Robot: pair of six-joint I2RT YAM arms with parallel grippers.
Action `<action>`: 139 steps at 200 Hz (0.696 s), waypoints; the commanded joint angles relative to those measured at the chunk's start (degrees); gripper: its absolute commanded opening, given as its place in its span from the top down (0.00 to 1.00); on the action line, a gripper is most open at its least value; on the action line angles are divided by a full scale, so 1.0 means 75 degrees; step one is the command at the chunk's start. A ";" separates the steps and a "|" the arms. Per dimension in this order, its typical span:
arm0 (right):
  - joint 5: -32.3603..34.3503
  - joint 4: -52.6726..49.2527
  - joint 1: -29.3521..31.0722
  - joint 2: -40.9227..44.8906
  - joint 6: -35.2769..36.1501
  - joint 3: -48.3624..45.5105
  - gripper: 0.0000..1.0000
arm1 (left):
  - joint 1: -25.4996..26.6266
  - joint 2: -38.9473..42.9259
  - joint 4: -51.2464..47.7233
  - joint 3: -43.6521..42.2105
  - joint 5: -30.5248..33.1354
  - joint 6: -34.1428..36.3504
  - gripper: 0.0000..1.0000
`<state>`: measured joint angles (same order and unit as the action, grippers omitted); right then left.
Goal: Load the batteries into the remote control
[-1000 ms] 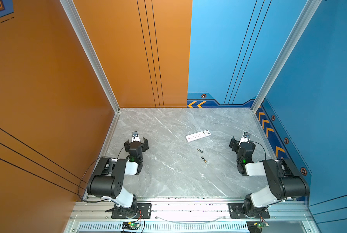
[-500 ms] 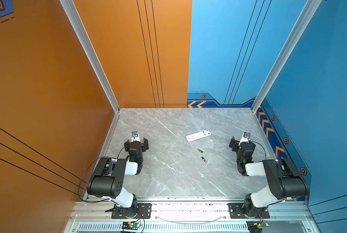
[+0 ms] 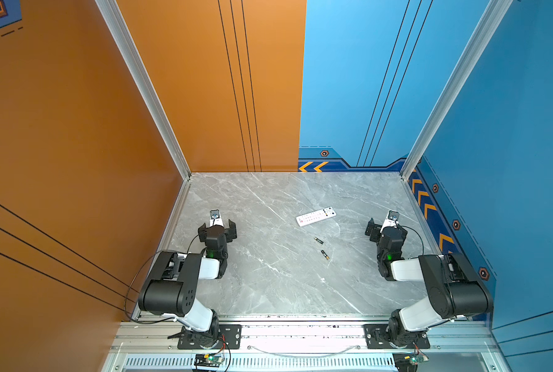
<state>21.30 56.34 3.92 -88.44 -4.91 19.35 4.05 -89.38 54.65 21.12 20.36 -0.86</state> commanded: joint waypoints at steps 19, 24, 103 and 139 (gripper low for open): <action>0.0014 -0.0006 0.0130 0.0195 0.0070 -0.0109 0.00 | -0.0061 0.0065 0.0080 -0.0074 -0.0237 0.0044 0.02; -0.0013 0.0058 0.0155 0.0219 0.0106 -0.0145 0.00 | -0.0050 0.0161 0.0026 -0.0097 -0.0210 0.0052 0.02; 0.0418 -0.2759 0.0599 0.2226 0.0081 0.0603 0.00 | 0.0657 0.1832 -0.2181 0.0177 0.0634 0.0419 0.02; 0.0257 -0.4750 0.0602 0.2707 -0.0773 0.1406 0.00 | 0.1259 0.2569 -0.4520 0.1050 0.1208 -0.0031 0.02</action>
<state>23.22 34.17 8.05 -70.54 -5.82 25.96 10.57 -73.84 34.94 23.49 24.01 1.17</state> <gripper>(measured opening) 0.997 0.979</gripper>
